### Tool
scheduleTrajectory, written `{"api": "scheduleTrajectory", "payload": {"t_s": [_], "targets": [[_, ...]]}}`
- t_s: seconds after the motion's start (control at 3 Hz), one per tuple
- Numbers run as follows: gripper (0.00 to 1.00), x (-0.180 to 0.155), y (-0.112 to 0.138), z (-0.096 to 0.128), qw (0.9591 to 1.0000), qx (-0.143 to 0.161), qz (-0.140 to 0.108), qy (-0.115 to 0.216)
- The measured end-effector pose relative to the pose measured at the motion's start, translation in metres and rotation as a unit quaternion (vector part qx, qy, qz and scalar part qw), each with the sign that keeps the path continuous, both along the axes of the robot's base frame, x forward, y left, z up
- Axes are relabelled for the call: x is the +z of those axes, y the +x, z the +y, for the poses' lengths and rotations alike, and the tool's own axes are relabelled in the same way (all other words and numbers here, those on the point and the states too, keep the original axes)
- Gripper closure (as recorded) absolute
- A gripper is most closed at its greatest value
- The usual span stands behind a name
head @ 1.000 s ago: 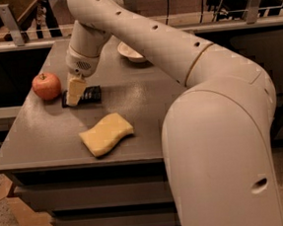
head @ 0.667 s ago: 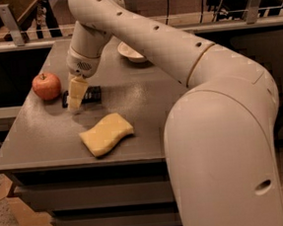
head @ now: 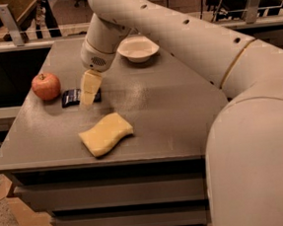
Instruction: Move rxbar blueberry near apple
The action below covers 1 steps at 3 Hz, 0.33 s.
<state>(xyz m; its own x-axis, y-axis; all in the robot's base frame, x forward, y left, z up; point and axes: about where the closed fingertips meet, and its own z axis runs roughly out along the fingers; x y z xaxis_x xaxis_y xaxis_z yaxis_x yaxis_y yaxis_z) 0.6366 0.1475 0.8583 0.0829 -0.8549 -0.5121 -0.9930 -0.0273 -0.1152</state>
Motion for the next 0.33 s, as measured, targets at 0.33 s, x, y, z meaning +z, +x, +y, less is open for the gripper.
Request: {"api": "scheduleTrajectory", "payload": {"t_s": [0.33], "targets": [[0.00,0.0166,-0.0058,-0.0431,0.9987,-0.046,-0.022,0.009]]}}
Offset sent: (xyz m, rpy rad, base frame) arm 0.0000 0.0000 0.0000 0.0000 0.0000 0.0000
